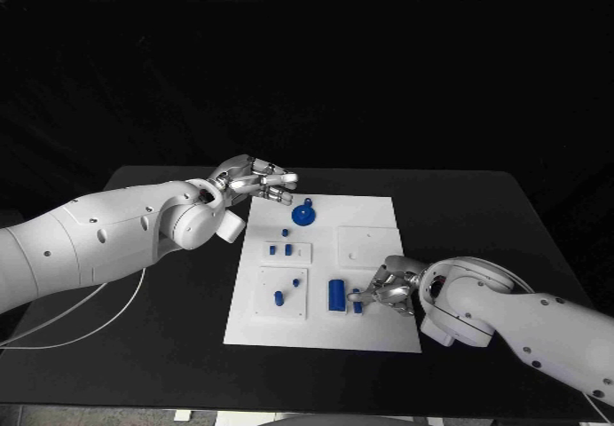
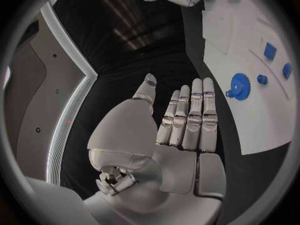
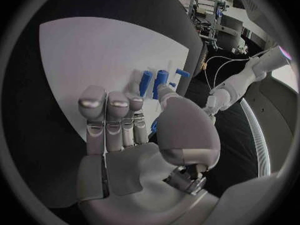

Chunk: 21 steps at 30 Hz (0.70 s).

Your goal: Assemble the parts on the task board

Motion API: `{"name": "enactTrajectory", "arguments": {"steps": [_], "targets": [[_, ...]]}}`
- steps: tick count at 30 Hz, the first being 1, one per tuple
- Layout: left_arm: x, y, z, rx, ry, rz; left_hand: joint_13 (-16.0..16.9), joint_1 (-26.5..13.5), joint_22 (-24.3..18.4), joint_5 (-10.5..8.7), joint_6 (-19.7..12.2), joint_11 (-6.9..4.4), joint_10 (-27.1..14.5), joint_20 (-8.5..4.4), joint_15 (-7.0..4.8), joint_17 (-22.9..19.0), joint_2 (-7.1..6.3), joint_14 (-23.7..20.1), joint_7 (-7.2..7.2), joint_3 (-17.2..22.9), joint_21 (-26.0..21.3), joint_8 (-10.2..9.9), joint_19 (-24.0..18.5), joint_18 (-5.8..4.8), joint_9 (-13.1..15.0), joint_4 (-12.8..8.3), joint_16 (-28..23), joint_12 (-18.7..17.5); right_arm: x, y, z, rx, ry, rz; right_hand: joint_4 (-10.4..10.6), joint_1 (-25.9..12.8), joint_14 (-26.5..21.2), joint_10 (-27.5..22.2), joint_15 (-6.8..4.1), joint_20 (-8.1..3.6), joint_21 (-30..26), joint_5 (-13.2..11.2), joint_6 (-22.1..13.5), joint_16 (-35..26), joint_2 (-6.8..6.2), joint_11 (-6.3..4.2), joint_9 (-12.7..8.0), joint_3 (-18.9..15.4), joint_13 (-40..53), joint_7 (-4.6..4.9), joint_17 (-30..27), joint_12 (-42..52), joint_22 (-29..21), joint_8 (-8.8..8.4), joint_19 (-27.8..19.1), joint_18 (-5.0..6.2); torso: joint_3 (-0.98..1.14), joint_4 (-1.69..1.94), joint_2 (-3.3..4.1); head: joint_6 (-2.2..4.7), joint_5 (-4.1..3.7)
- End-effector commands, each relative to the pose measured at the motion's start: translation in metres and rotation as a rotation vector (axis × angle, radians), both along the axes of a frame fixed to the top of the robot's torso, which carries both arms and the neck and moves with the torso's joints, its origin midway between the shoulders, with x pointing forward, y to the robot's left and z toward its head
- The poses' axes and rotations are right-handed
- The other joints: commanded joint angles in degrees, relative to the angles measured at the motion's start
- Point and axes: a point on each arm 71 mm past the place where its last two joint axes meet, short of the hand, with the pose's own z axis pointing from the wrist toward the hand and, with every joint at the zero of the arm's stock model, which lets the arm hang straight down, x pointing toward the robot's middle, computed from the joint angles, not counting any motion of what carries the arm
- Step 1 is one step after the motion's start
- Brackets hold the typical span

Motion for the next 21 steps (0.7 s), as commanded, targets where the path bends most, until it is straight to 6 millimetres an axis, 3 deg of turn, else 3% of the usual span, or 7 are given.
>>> {"name": "enactTrajectory", "arguments": {"steps": [1,2,4,5,10,17,21], "targets": [[-0.0006,-0.0021,0.0006,-0.006,-0.002,-0.017,0.0,0.2,-0.1,0.01,-0.4,0.31,0.0,0.29,0.09,0.1,0.47,-0.3,-0.14,0.0,0.1,0.1,0.0,-0.42,0.1,-0.2,-0.3,0.1,-0.0037,0.0002,-0.0037,0.041,0.026,0.018,-3.5,-0.4,0.1,-0.2,0.04,-0.07,0.0,5.6,-0.8,0.2,4.01,0.0,-2.2,-7.5,-0.3,1.05,-0.1,0.3,6.3,-0.22,1.1,0.26,0.05,-0.02,-0.02,0.04,-0.05],[-0.0005,-0.002,0.0006,-0.005,-0.002,-0.016,0.0,0.2,-0.1,0.01,-0.4,0.31,0.0,0.29,0.09,0.1,0.47,-0.3,-0.14,0.0,0.1,0.1,0.0,-0.42,0.1,-0.2,-0.3,0.1,-0.0042,0.0001,-0.0035,0.043,0.027,0.022,-6.1,-0.8,0.1,-0.2,0.07,-0.02,0.0,9.0,-0.6,0.2,6.84,0.0,-2.2,-13.1,-0.4,1.08,-0.2,0.4,6.3,-0.17,1.1,0.24,0.05,-0.02,-0.02,0.01,-0.02],[-0.0004,-0.0018,0.0006,-0.005,-0.002,-0.016,0.0,0.2,-0.1,0.01,-0.4,0.31,0.0,0.29,0.09,0.1,0.47,-0.3,-0.14,0.0,0.1,0.1,0.0,-0.42,0.1,-0.2,-0.3,0.1,-0.005,-0.0001,-0.0032,0.045,0.03,0.028,-7.0,-0.7,0.0,-0.3,-0.15,-0.11,0.0,9.3,-0.7,0.3,7.59,0.07,-2.2,-15.0,-0.4,1.09,-0.2,0.4,6.3,0.0,1.1,0.32,0.04,-0.02,-0.01,0.0,-0.03],[-0.0004,-0.0017,0.0006,-0.005,-0.002,-0.015,0.0,0.2,-0.1,0.01,-0.4,0.31,0.0,0.29,0.09,0.1,0.47,-0.3,-0.14,0.0,0.1,0.1,0.0,-0.42,0.1,-0.2,-0.3,0.1,-0.0057,-0.0006,-0.0031,0.045,0.033,0.033,-8.7,-0.5,0.0,-0.3,0.0,-0.02,0.0,9.4,-0.6,0.3,9.91,0.16,-2.2,-18.3,-0.6,0.91,-0.4,0.6,6.3,-0.11,1.1,0.3,0.03,-0.01,-0.01,0.01,-0.05],[-0.0003,-0.0013,0.0005,-0.004,-0.001,-0.015,0.0,0.2,-0.1,0.01,-0.4,0.31,0.0,0.29,0.09,0.1,0.47,-0.3,-0.14,0.0,0.1,0.1,0.0,-0.42,0.1,-0.2,-0.3,0.1,-0.0076,-0.0029,-0.0038,0.039,0.045,0.049,-11.1,0.5,0.0,-0.4,0.03,0.03,0.0,8.8,-0.5,0.4,10.27,0.18,-2.2,-18.5,-0.7,0.92,-0.4,0.7,6.3,-0.12,1.1,0.32,-0.02,-0.01,-0.02,0.02,-0.1],[-0.0003,-0.0009,0.0005,-0.004,-0.001,-0.015,0.0,0.2,-0.1,0.01,-0.4,0.31,0.0,0.29,0.09,0.1,0.47,-0.3,-0.14,0.0,0.1,0.1,0.0,-0.42,0.1,-0.2,-0.3,0.1,-0.01,-0.0061,-0.006,0.02,0.051,0.064,-16.6,3.1,0.0,-0.5,0.0,0.02,0.1,7.7,-0.2,0.4,10.09,0.13,-2.2,-13.9,-0.7,0.94,-0.4,0.8,6.3,-0.15,1.0,0.27,-0.04,-0.05,-0.03,0.06,-0.15],[-0.0004,-0.0008,0.0005,-0.004,-0.001,-0.015,0.0,0.3,-0.1,0.05,-0.4,0.29,0.0,0.28,0.08,0.1,0.6,-0.3,-0.15,0.1,0.1,0.1,0.0,-0.42,0.1,-0.3,-0.3,0.1,-0.0111,-0.0063,-0.0068,0.017,0.055,0.07,-17.3,2.9,0.0,-0.4,-0.02,0.0,0.1,7.5,-0.2,0.4,9.66,0.12,-2.3,-12.7,-0.7,0.94,-0.5,0.9,6.3,-0.19,1.0,0.26,-0.06,0.02,-0.02,0.03,-0.15]]}}
